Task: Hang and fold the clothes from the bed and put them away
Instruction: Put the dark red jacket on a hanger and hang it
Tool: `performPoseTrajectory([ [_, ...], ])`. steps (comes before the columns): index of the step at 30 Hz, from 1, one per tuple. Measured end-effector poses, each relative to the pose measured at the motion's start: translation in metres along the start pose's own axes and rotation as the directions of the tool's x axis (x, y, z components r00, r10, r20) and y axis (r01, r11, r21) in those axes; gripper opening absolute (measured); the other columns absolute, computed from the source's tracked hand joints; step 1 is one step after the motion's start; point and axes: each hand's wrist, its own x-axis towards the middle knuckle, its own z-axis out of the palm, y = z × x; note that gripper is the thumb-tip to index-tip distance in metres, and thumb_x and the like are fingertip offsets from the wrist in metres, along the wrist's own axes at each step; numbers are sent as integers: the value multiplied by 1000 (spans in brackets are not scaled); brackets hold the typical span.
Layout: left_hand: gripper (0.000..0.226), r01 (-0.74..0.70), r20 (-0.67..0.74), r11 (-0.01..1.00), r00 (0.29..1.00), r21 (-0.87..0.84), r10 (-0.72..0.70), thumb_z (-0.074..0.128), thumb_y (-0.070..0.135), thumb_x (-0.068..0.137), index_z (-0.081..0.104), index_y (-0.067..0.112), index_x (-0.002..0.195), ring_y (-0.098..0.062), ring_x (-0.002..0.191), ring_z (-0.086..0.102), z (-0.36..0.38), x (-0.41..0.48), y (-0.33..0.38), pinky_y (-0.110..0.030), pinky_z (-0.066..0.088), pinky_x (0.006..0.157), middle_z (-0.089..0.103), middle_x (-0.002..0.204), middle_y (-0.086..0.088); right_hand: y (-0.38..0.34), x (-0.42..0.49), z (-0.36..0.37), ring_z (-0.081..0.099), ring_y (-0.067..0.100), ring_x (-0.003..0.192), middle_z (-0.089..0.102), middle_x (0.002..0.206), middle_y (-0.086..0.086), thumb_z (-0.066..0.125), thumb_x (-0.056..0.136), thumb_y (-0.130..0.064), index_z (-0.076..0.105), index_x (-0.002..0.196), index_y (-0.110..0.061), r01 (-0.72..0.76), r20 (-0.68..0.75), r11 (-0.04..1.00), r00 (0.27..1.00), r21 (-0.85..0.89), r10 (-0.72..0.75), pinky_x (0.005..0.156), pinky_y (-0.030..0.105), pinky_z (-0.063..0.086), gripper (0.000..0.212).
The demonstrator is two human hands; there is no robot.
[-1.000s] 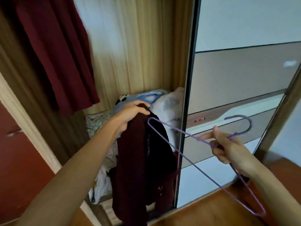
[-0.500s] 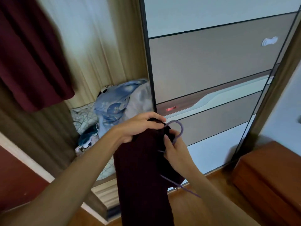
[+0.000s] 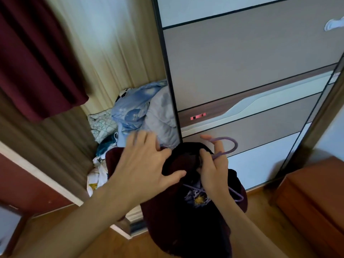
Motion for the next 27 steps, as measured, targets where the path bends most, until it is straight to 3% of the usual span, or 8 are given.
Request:
performPoseTrajectory([
  [2,68,-37,-34,998,999,47,39,33,85,80,69,31,100,-26,111,51,-9,3,2,-49,34,102,55,99,-3,-6,3,2,61,35,76,62,87,26,44,99,-3,60,116,-25,18,-5,999,1000,30,-18,65,50,52,33],
  [8,60,48,85,992,996,-118,-38,44,92,68,56,39,92,-7,72,56,-13,33,3,-28,40,59,56,75,14,-22,16,33,59,13,73,61,77,-2,46,83,-19,63,102,-26,67,-116,992,990,-104,-79,68,38,50,26],
  [11,40,28,145,974,989,-225,5,59,85,66,41,49,69,0,56,40,-20,40,-15,-19,25,51,39,59,16,-17,26,34,59,13,69,61,73,-4,52,89,-32,61,105,-28,48,26,989,999,-141,-45,65,36,49,19],
  [14,62,125,155,972,983,-199,-95,52,94,60,56,33,68,-5,58,51,-6,40,-43,-31,41,53,54,57,5,-5,31,19,59,2,74,64,84,0,52,100,-30,48,126,-24,59,198,964,980,-260,-7,71,17,47,27],
  [18,66,274,156,918,959,-289,-237,57,92,60,71,31,82,-9,70,62,0,27,-80,-38,54,67,69,70,8,54,-9,-20,52,4,95,51,101,-7,67,83,-13,47,120,-23,126,-85,797,973,-591,-216,80,11,44,44],
  [21,58,299,107,902,954,-311,-279,62,87,58,72,33,75,-5,65,60,-2,18,-92,-34,51,61,66,60,10,121,-46,-28,50,9,93,48,98,-12,68,81,-36,48,102,-29,-42,49,601,990,-798,134,79,21,49,30],
  [24,62,311,97,902,951,-300,-295,64,87,56,72,28,74,-6,57,58,-12,7,-101,-34,48,55,62,52,6,170,-49,-20,49,19,117,47,126,-3,65,71,-64,39,133,-25,-263,31,436,828,-861,560,96,37,52,78],
  [27,79,346,115,875,938,-340,-326,57,98,49,74,26,78,-5,56,62,-27,-9,-116,-38,53,58,66,56,5,191,-29,1,39,27,136,36,150,4,70,65,-71,17,153,-21,-288,40,431,793,-855,608,109,43,43,114],
])
